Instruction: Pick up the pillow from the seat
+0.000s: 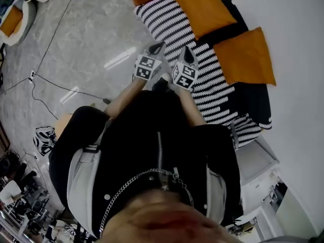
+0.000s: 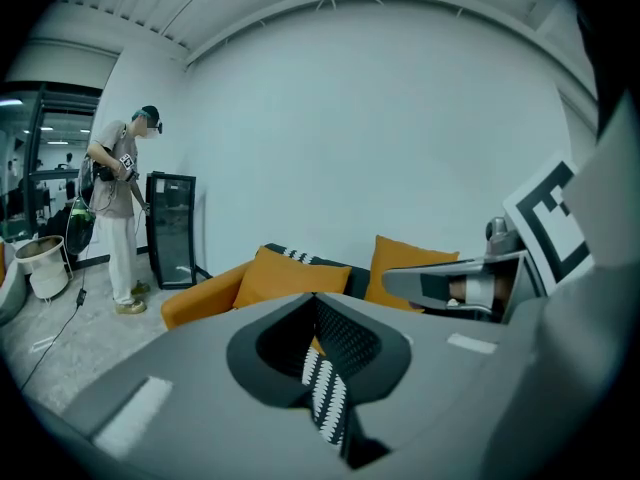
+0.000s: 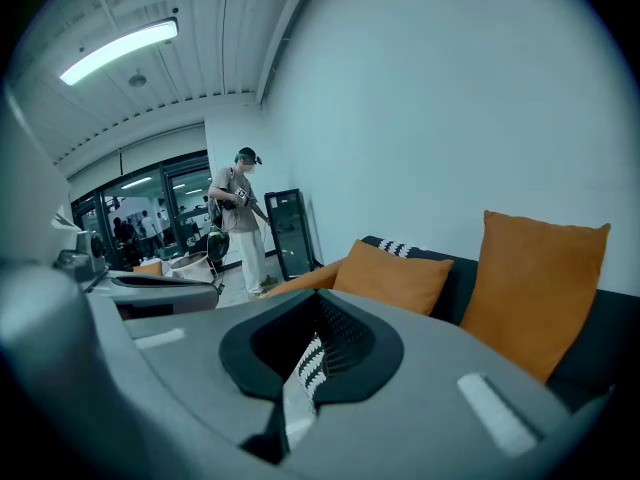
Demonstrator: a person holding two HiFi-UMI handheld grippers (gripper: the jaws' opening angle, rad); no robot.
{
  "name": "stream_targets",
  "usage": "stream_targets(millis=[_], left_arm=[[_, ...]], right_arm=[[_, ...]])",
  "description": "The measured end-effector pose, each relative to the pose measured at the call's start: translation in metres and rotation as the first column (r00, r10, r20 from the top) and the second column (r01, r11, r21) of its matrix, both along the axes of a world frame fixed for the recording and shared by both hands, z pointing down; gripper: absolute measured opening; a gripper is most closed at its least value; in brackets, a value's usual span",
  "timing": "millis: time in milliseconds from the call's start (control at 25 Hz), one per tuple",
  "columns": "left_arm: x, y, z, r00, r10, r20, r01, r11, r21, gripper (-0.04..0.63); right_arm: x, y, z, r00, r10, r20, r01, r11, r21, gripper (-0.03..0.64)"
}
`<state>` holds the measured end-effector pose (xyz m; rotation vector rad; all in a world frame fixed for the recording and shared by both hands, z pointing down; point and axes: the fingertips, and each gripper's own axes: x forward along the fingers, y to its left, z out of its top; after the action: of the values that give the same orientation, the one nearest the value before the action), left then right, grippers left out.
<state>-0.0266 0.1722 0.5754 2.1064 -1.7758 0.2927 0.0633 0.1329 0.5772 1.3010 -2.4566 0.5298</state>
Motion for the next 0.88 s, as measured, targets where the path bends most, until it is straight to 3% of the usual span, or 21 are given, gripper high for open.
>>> stream_targets(millis=[320,480,640,880], left_arm=[[-0.025,-0.039,0.0,1.0,0.008,-0.006,-0.008,1.0,-0.003,0.009],[-0.02,-0.065,0.006,1.0,0.014,-0.012,-0.014,1.0,-0.008,0.009],[-0.02,-0.093,0.015,0.998,0.064,-0.016,-0.065,0.997,-0.03,0.009],[-0.067,-0.17,0.015,0.985,0.171,-0.023,-0.172,0.985,-0.025,0.009]], right_arm=[[-0.021,-0.037,0.007,1.0,0.014,-0.005,-0.014,1.0,-0.023,0.003],[-0.012,-0.059,0.018,0.999,0.032,-0.005,-0.032,0.999,-0.04,0.003],[-0.011,-0.078,0.032,0.997,0.075,-0.022,-0.076,0.995,-0.071,0.003],[-0.05,-0.142,0.032,0.981,0.19,-0.044,-0.193,0.979,-0.068,0.003]])
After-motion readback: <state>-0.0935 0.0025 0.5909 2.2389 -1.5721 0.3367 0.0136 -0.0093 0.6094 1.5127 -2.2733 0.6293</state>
